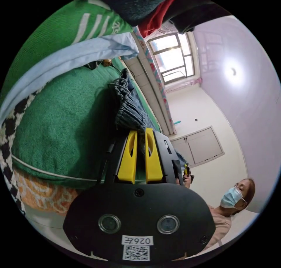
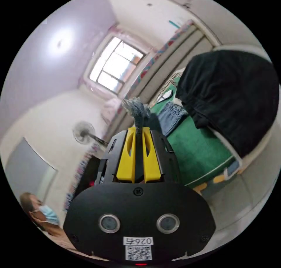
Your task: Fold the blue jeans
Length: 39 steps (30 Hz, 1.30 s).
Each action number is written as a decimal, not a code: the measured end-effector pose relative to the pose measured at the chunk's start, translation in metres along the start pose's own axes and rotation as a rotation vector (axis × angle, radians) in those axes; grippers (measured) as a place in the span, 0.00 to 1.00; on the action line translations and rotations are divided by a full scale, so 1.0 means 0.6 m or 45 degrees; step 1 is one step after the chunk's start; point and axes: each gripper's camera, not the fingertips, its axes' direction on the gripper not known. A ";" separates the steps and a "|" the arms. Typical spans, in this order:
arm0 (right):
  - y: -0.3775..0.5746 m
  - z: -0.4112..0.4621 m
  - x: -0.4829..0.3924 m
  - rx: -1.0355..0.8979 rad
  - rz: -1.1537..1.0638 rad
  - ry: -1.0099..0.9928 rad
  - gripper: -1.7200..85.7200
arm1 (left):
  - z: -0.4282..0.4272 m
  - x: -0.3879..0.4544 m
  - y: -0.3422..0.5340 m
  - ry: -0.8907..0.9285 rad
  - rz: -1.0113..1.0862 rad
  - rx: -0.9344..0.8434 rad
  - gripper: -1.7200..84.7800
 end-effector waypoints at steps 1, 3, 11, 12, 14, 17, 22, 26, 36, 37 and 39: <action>-0.007 -0.033 0.020 0.052 0.086 -0.013 0.02 | -0.004 -0.001 -0.006 0.032 -0.006 0.004 0.07; -0.014 -0.065 0.035 0.097 0.148 -0.028 0.02 | -0.004 0.000 -0.018 0.113 -0.021 0.032 0.07; -0.134 -0.023 -0.033 0.175 0.147 -0.028 0.02 | 0.041 0.014 -0.109 0.192 -0.134 0.154 0.07; -0.150 -0.013 -0.041 0.180 0.131 -0.015 0.02 | 0.055 0.018 -0.129 0.185 -0.146 0.169 0.07; -0.215 0.042 -0.070 0.175 0.090 0.041 0.02 | 0.082 0.025 -0.165 0.157 -0.145 0.170 0.07; -0.295 0.133 -0.089 0.139 0.078 0.129 0.02 | 0.144 0.039 -0.236 0.057 -0.123 0.135 0.07; -0.408 0.302 -0.104 0.104 0.056 0.331 0.02 | 0.304 0.025 -0.362 -0.191 -0.128 0.040 0.07; -0.485 0.464 -0.099 0.014 -0.001 0.545 0.03 | 0.425 -0.029 -0.424 -0.340 -0.204 -0.013 0.08; -0.524 0.609 -0.079 -0.278 -0.149 0.665 0.09 | 0.610 -0.088 -0.402 -0.400 0.093 -0.225 0.09; -0.521 0.603 -0.094 -0.289 -0.214 0.664 0.09 | 0.621 -0.075 -0.381 -0.447 0.165 -0.246 0.08; -0.505 0.598 -0.117 -0.338 -0.330 0.657 0.08 | 0.650 -0.053 -0.337 -0.512 0.293 -0.276 0.04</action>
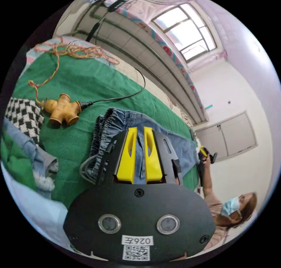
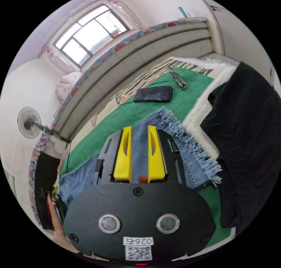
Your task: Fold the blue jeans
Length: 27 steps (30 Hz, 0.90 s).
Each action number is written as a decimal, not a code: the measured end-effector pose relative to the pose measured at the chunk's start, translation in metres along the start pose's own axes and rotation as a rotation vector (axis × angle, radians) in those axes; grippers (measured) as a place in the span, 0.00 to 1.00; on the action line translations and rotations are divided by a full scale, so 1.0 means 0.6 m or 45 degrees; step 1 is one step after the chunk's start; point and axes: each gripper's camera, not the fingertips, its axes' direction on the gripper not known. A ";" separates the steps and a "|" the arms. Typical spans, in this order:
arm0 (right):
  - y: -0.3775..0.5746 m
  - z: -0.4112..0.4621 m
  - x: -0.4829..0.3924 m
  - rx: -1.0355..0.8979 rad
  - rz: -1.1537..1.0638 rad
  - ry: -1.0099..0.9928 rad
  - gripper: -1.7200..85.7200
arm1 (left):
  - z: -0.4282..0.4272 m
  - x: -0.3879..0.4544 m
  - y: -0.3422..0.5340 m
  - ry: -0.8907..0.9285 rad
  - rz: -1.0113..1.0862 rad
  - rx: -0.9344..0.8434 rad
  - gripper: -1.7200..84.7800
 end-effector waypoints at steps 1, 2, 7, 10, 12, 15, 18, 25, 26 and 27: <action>0.015 -0.005 -0.014 -0.021 -0.076 0.008 0.06 | 0.025 0.030 0.026 -0.036 0.083 -0.010 0.02; 0.035 -0.010 -0.025 -0.036 -0.132 0.032 0.05 | 0.040 0.045 0.040 -0.046 0.121 -0.018 0.02; 0.112 -0.010 -0.036 0.035 -0.249 0.154 0.01 | 0.238 0.140 0.141 -0.219 0.457 -0.230 0.01; 0.116 0.056 -0.010 -0.242 -0.273 0.194 0.01 | 0.357 0.126 0.164 -0.365 0.520 -0.433 0.01; 0.111 0.055 0.007 -0.258 -0.333 0.164 0.01 | 0.369 0.100 0.156 -0.207 0.366 -0.451 0.01; 0.106 0.003 0.040 -0.124 -0.188 0.359 0.01 | 0.369 0.098 0.175 -0.197 0.301 -0.319 0.01; 0.117 -0.050 0.075 0.037 -0.064 0.340 0.02 | 0.387 0.159 0.213 -0.192 0.491 -0.157 0.01; 0.112 -0.061 0.155 0.146 0.232 -0.067 0.13 | 0.617 0.343 0.290 0.087 1.062 -0.098 0.01; 0.111 -0.054 0.161 0.148 0.264 -0.057 0.15 | 0.646 0.347 0.291 0.083 1.064 -0.133 0.01; 0.111 -0.050 0.165 0.148 0.283 -0.058 0.16 | 0.708 0.350 0.291 0.027 1.044 -0.229 0.01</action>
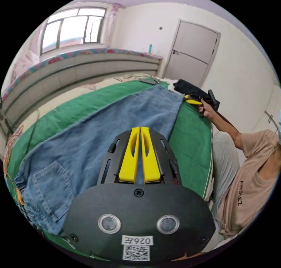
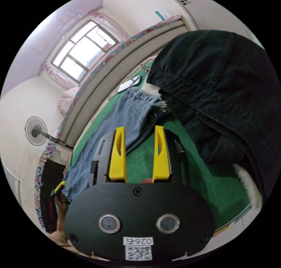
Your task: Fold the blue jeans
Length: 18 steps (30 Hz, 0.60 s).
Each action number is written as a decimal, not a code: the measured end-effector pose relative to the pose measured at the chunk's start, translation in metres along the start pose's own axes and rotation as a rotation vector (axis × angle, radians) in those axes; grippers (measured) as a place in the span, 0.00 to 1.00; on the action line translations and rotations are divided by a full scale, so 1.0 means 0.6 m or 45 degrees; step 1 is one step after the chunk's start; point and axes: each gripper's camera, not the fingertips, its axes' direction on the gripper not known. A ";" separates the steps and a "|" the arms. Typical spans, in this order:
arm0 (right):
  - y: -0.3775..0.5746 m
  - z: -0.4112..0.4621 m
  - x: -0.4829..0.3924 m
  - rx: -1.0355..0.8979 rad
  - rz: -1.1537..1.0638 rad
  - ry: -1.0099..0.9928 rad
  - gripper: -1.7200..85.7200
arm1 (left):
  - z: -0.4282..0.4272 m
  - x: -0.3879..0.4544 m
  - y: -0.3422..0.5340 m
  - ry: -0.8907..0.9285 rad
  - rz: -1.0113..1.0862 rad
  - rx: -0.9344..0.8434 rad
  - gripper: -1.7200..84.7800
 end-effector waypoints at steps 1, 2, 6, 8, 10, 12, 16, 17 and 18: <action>-0.001 0.009 0.008 -0.007 0.035 -0.025 0.19 | 0.071 -0.008 -0.007 -0.047 -0.029 -0.201 0.01; -0.003 0.015 0.013 0.008 0.052 -0.051 0.21 | 0.109 -0.014 -0.008 -0.056 -0.041 -0.330 0.01; -0.021 0.032 0.011 -0.002 0.033 -0.069 0.21 | 0.134 -0.055 -0.018 0.083 -0.130 -0.346 0.01; -0.028 0.045 0.017 -0.014 0.051 -0.118 0.19 | 0.115 -0.053 -0.026 0.055 -0.115 -0.199 0.01; -0.029 0.049 0.024 0.006 0.065 -0.127 0.18 | 0.104 -0.048 -0.055 0.091 -0.084 -0.024 0.01; -0.031 0.056 0.032 0.014 0.075 -0.166 0.18 | 0.123 -0.046 -0.095 0.182 -0.047 0.040 0.01; -0.033 0.075 0.048 0.021 0.110 -0.246 0.16 | 0.239 -0.038 -0.221 0.443 -0.003 0.059 0.01; -0.032 0.082 0.051 0.021 0.116 -0.266 0.16 | 0.263 -0.038 -0.240 0.480 -0.014 0.040 0.01; -0.032 0.086 0.052 0.023 0.118 -0.275 0.16 | 0.311 -0.036 -0.278 0.561 -0.034 -0.001 0.01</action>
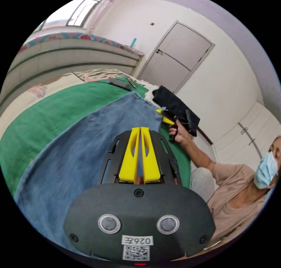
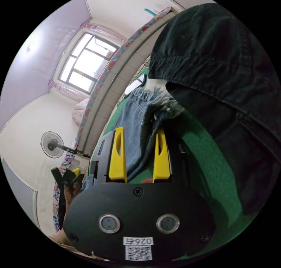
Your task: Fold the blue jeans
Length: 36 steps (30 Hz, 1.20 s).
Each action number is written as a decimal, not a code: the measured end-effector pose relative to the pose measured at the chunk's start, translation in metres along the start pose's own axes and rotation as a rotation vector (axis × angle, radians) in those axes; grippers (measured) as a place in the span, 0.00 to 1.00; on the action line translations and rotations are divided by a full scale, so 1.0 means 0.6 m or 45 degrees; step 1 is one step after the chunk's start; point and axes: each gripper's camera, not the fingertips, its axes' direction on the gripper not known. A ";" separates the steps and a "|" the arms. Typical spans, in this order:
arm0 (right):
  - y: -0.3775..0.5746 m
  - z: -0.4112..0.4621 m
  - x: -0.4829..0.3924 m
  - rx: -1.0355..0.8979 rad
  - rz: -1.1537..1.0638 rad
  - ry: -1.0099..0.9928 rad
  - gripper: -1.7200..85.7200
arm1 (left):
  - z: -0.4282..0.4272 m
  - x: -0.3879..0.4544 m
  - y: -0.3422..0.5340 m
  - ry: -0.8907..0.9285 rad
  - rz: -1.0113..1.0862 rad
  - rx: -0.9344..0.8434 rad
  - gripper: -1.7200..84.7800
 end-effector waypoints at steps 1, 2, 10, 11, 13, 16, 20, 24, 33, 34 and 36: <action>0.002 0.007 0.004 -0.003 -0.001 -0.012 0.15 | 0.044 -0.017 -0.034 0.073 -0.026 -0.034 0.02; 0.006 0.013 0.007 -0.007 -0.004 -0.022 0.14 | 0.066 -0.024 -0.051 0.099 -0.036 -0.051 0.02; 0.068 0.033 0.024 0.017 -0.128 -0.239 0.08 | 0.284 -0.087 -0.205 0.274 -0.169 -0.322 0.20; 0.081 0.038 0.013 0.008 -0.210 -0.257 0.07 | 0.288 -0.089 -0.214 0.282 -0.173 -0.327 0.21; 0.104 0.047 -0.012 -0.013 -0.360 -0.258 0.07 | 0.293 -0.096 -0.248 0.320 -0.172 -0.340 0.24; 0.158 0.071 -0.077 -0.083 -0.700 -0.178 0.06 | 0.279 -0.105 -0.279 0.288 -0.172 -0.369 0.31; 0.266 0.127 -0.159 -0.193 -1.144 0.036 0.05 | 0.263 -0.113 -0.290 0.115 -0.118 -0.503 0.25; 0.327 0.148 -0.180 -0.173 -1.206 0.044 0.04 | 0.219 -0.148 -0.284 0.005 -0.202 -0.497 0.03; 0.462 0.199 -0.345 -0.335 -1.386 -0.267 0.04 | -0.060 -0.157 -0.216 -0.051 -0.033 -0.328 0.03; 0.496 0.224 -0.375 -0.405 -1.438 -0.279 0.04 | -0.096 -0.173 -0.184 -0.073 -0.053 -0.312 0.03; 0.549 0.271 -0.411 -0.534 -1.498 -0.293 0.04 | -0.140 -0.212 -0.128 -0.085 -0.119 -0.298 0.03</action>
